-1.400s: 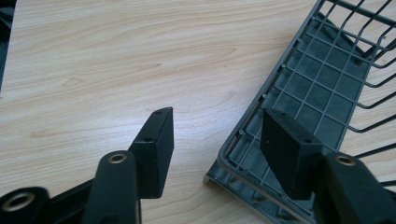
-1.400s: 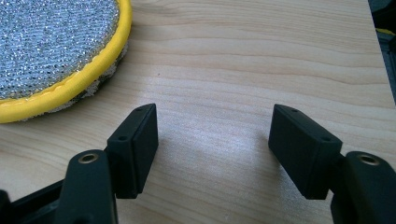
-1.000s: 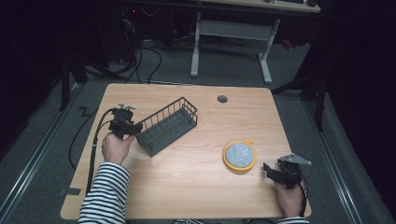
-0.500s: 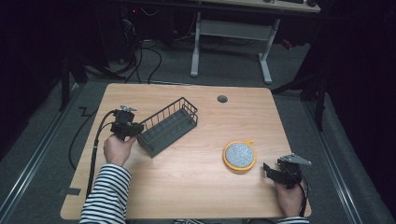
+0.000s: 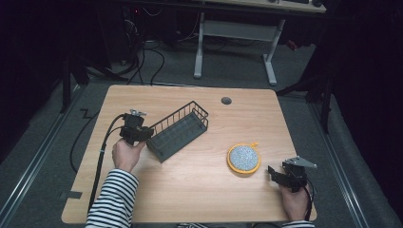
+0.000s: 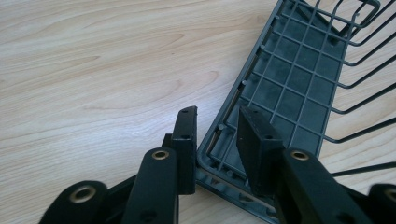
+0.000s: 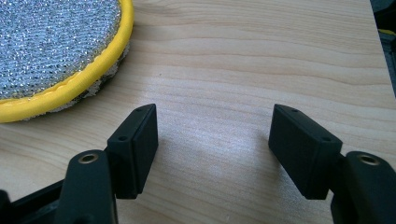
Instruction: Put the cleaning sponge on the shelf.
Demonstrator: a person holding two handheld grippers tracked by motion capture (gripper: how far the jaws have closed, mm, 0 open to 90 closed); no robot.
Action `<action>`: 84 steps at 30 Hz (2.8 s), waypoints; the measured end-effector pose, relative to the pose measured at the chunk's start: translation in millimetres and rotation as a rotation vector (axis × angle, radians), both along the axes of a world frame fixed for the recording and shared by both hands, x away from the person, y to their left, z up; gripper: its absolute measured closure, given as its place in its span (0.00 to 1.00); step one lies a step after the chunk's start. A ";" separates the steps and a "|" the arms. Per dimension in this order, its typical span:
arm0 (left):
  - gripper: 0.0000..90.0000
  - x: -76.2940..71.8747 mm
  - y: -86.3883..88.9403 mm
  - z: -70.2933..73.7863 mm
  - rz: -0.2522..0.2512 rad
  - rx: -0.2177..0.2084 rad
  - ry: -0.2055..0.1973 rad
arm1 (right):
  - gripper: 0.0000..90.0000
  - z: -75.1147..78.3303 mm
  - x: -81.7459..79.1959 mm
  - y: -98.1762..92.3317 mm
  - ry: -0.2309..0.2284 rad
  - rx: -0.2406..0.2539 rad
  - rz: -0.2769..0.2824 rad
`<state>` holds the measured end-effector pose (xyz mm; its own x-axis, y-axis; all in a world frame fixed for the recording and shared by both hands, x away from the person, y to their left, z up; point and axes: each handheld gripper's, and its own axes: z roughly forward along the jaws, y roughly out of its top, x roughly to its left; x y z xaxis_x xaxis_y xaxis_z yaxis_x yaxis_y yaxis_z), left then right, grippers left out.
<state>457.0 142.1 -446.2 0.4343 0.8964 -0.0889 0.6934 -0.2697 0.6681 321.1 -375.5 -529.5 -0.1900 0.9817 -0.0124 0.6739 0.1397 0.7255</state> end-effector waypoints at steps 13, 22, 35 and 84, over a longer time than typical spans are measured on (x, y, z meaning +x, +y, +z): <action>0.77 -9.3 -29.0 -0.2 -0.049 0.002 -0.015 | 0.36 0.0 0.1 -0.1 -0.001 -0.002 0.015; 0.77 -17.2 -45.4 -0.9 -0.067 -0.008 -0.022 | 0.36 0.0 -0.4 0.2 0.001 0.002 0.012; 0.77 -29.9 -66.4 -4.6 -0.095 -0.043 -0.064 | 0.36 0.0 -0.4 0.2 0.000 0.000 0.012; 0.36 -89.6 47.8 -25.0 0.036 -0.141 -0.158 | 0.37 -0.2 -0.4 1.9 -0.001 -0.005 0.019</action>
